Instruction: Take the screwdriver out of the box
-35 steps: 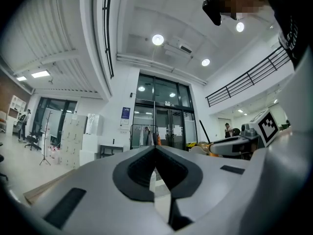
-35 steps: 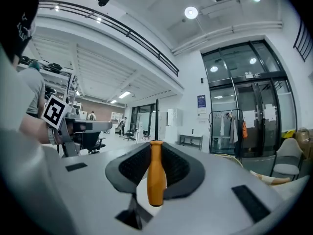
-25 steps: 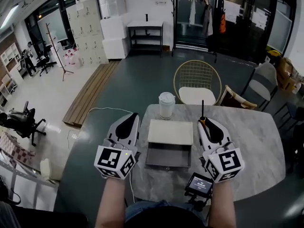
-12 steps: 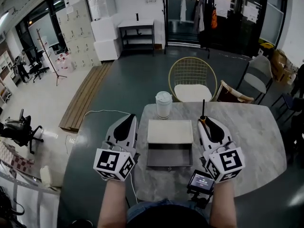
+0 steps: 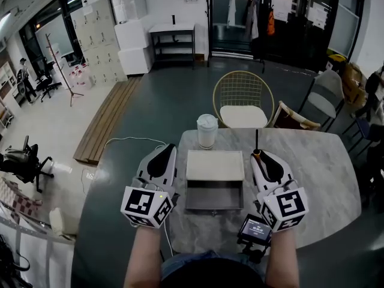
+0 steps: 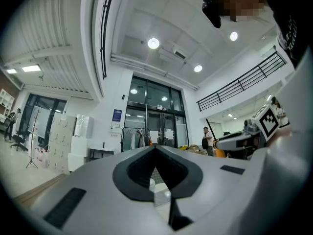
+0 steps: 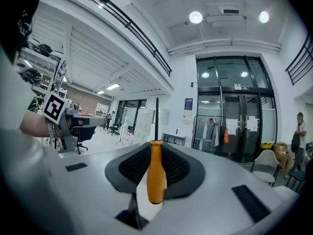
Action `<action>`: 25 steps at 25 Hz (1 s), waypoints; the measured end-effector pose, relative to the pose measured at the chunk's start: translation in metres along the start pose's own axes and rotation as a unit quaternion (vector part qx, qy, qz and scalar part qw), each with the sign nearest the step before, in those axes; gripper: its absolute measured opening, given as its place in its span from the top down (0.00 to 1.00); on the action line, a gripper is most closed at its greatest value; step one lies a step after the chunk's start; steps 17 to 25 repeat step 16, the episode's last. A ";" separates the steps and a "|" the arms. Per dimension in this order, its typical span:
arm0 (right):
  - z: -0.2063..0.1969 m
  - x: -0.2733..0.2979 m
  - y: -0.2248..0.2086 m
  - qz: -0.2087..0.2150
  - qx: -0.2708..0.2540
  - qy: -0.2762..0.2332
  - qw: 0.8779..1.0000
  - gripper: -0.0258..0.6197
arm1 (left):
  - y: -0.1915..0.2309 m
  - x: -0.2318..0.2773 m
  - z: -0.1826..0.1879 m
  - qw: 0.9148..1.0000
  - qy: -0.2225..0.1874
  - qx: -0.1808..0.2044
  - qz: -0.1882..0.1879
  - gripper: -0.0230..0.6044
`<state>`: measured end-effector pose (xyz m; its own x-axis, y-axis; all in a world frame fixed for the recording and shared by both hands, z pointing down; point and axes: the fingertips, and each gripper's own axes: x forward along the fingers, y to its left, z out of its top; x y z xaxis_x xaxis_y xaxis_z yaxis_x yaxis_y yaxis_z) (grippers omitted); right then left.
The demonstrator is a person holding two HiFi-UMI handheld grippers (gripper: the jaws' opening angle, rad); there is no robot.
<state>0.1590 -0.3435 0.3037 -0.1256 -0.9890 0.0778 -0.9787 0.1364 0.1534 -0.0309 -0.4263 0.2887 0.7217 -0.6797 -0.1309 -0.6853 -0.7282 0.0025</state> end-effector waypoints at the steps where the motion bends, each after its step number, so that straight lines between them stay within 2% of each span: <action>1: 0.000 0.000 -0.001 0.000 0.000 0.000 1.000 0.82 | 0.000 0.000 0.000 1.000 0.000 0.000 0.000 0.94; 25: -0.004 -0.002 -0.005 0.006 -0.004 0.006 1.000 0.82 | -0.005 0.001 -0.006 1.000 0.007 -0.005 -0.008 0.94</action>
